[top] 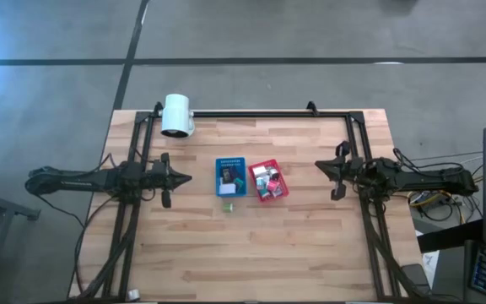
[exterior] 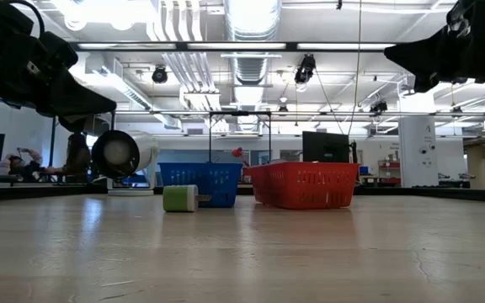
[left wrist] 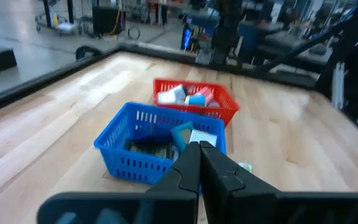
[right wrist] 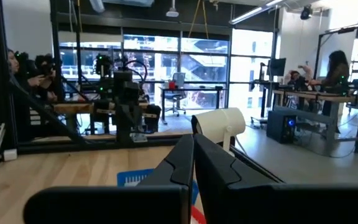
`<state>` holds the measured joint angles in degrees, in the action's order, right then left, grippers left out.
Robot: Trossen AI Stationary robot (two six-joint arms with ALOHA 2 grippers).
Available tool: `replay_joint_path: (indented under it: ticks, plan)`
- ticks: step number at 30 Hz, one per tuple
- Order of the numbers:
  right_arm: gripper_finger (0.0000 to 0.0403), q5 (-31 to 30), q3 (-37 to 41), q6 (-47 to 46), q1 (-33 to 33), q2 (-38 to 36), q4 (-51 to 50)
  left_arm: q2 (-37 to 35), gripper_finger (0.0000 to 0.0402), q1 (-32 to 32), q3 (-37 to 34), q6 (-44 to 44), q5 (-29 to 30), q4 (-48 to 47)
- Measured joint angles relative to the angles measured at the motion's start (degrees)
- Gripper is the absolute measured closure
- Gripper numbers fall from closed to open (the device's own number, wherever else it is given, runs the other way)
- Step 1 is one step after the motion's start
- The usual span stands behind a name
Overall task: Pick & Place Office items
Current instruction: Put the green charger adapter into the red bin
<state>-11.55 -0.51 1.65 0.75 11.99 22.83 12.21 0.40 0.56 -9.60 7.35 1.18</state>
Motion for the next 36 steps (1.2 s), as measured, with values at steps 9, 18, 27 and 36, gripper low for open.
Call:
replay_joint_path:
  ticks: [9,18,27,36]
  plan:
    - [0.0394,-0.54,0.00,-0.20,0.00,0.79,0.07,12.58,0.0396,-0.27,10.37,0.82,-0.11,-0.19]
    - [0.0394,-0.59,0.00,-0.63,0.00,0.87,0.09,40.70,0.0394,-6.62,22.59,1.22,-3.46,-0.12]
    - [0.0394,-0.55,0.00,-1.29,0.00,0.90,0.03,65.84,0.0325,-11.11,38.88,1.37,-3.69,-4.23]
    - [0.0394,-0.53,-0.02,-1.27,0.00,0.94,-1.96,81.60,0.0185,-12.00,48.65,1.43,-5.85,-10.81]
